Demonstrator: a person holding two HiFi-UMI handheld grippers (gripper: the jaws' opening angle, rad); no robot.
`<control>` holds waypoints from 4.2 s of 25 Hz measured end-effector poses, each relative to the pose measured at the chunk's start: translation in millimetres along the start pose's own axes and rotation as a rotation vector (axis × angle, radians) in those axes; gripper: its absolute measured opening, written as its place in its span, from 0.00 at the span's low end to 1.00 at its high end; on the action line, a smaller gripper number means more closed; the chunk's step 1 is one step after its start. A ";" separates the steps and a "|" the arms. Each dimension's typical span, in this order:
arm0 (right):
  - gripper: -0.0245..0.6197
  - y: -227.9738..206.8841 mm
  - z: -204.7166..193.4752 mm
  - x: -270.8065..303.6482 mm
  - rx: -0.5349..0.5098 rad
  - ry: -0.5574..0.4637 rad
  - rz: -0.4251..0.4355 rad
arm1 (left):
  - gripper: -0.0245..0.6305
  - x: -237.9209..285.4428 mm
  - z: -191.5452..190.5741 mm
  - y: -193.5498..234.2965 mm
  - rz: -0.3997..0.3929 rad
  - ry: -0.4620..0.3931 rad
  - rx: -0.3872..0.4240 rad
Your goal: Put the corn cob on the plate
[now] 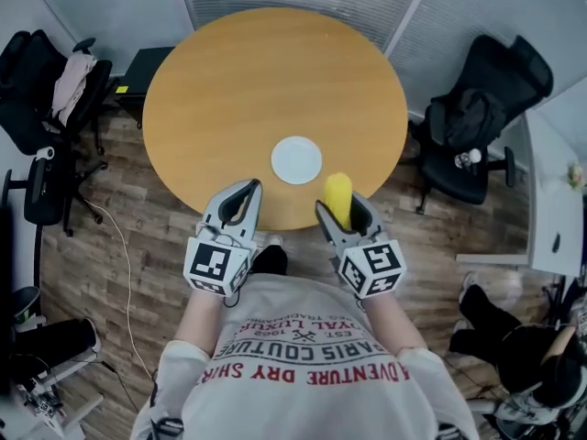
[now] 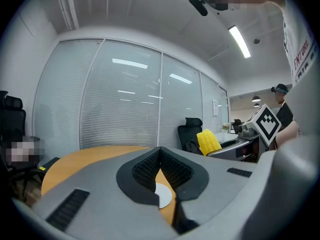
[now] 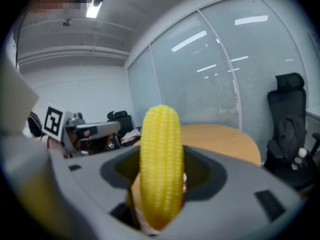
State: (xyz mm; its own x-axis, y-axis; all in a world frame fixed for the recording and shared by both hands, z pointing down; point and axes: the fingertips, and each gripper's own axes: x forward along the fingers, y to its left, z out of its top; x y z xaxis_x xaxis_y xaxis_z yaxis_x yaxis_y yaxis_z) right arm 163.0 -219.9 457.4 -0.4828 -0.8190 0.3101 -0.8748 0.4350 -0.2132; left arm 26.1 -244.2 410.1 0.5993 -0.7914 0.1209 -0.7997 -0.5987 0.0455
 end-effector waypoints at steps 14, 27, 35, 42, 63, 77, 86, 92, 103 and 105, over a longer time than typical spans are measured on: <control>0.46 -47.7 -34.6 135.4 0.056 0.216 -0.038 | 0.09 98.8 -22.6 90.5 -0.100 0.030 -0.026; 0.46 -78.8 -130.4 213.6 0.063 0.528 -0.068 | 0.09 125.7 -83.1 134.4 -0.087 0.140 -0.099; 0.46 -91.5 -158.6 232.2 0.080 0.609 -0.078 | 0.09 134.7 -92.7 146.3 -0.068 0.177 -0.148; 0.46 -87.2 -168.2 244.1 0.061 0.651 -0.069 | 0.09 135.9 -103.0 147.4 -0.072 0.189 -0.128; 0.46 -80.8 -153.1 239.6 0.068 0.645 -0.080 | 0.09 121.3 -97.0 151.3 -0.026 0.199 -0.127; 0.10 -82.5 -39.9 193.7 0.037 0.364 -0.090 | 0.09 110.2 -41.2 120.2 0.049 0.113 -0.075; 0.09 -62.5 49.4 167.1 -0.099 0.052 -0.009 | 0.09 106.3 14.3 108.4 0.066 0.016 0.014; 0.09 -51.9 92.5 143.4 -0.170 -0.113 0.008 | 0.09 103.5 29.8 98.4 0.062 -0.017 0.027; 0.08 -45.1 105.0 124.8 -0.161 -0.194 0.032 | 0.09 100.0 37.9 86.1 0.060 -0.036 0.035; 0.08 -44.6 104.2 126.0 -0.155 -0.192 0.035 | 0.09 100.0 37.0 86.3 0.058 -0.033 0.036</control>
State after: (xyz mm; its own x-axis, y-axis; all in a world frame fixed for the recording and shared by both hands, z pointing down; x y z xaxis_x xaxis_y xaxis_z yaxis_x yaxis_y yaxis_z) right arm 145.4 -381.5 409.4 -0.5094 -0.8521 0.1197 -0.8605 0.5044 -0.0717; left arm 18.3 -379.6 389.5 0.5537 -0.8279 0.0898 -0.8314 -0.5556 0.0041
